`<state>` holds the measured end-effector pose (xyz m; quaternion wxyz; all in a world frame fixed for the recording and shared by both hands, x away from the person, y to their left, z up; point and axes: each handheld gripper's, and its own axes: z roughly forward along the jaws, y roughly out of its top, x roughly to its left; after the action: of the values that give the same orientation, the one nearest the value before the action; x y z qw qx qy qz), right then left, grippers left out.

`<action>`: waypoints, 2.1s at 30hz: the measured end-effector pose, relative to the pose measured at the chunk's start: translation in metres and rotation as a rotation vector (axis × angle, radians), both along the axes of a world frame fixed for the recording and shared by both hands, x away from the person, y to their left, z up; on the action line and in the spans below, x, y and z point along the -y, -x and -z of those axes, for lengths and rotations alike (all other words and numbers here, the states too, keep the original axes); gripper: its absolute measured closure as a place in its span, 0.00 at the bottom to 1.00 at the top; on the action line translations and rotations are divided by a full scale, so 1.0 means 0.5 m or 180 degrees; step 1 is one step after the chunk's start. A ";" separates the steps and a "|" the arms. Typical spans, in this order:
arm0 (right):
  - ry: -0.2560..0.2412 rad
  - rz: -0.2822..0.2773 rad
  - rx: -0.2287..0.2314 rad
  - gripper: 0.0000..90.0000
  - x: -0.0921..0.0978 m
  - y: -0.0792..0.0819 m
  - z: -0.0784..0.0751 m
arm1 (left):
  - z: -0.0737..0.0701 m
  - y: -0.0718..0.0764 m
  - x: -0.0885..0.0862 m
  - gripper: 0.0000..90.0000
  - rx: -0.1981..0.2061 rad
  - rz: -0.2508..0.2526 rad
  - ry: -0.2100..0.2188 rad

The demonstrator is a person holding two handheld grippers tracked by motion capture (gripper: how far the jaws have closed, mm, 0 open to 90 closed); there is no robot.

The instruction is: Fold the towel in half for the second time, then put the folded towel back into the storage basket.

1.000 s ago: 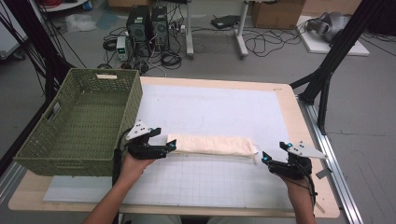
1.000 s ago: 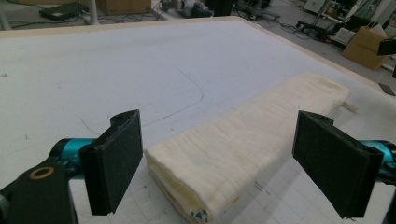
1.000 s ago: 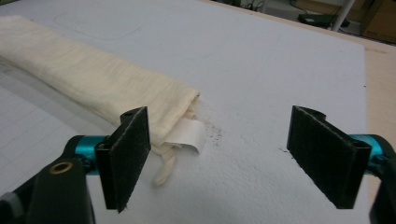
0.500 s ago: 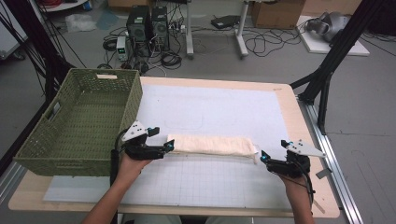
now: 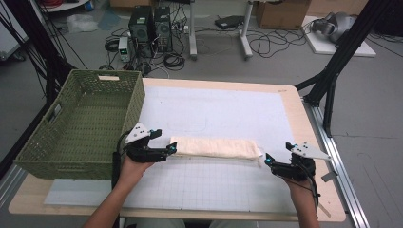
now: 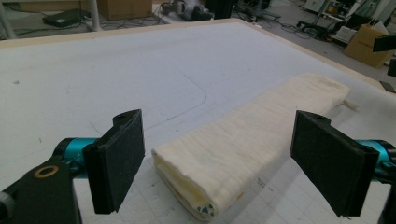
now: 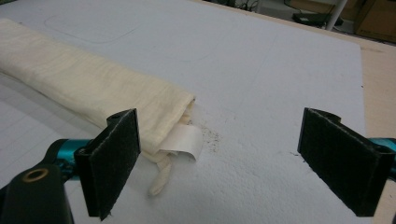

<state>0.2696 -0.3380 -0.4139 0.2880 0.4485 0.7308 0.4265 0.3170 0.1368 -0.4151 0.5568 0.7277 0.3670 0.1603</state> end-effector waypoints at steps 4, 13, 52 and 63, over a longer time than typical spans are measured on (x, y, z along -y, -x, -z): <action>-0.0008 0.0003 -0.0019 0.14 0.001 -0.002 0.002 | 0.002 -0.003 0.002 0.22 -0.0007 -0.0021 -0.0013; 0.0000 -0.0013 -0.0024 0.14 -0.001 -0.002 0.004 | 0.006 -0.003 0.002 0.19 -0.0075 -0.0090 -0.0002; 0.0032 -0.0172 -0.0110 0.14 -0.024 -0.007 0.014 | 0.072 -0.032 0.059 0.44 -0.0591 -0.0206 -0.0837; 0.0050 -0.0164 -0.0107 0.14 -0.032 -0.013 0.012 | 0.071 -0.020 0.068 0.88 -0.0483 0.0025 -0.0845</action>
<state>0.2763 -0.3221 -0.4198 0.2681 0.4343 0.7501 0.4204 0.3268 0.1030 -0.4508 0.4269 0.8064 0.3808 0.1497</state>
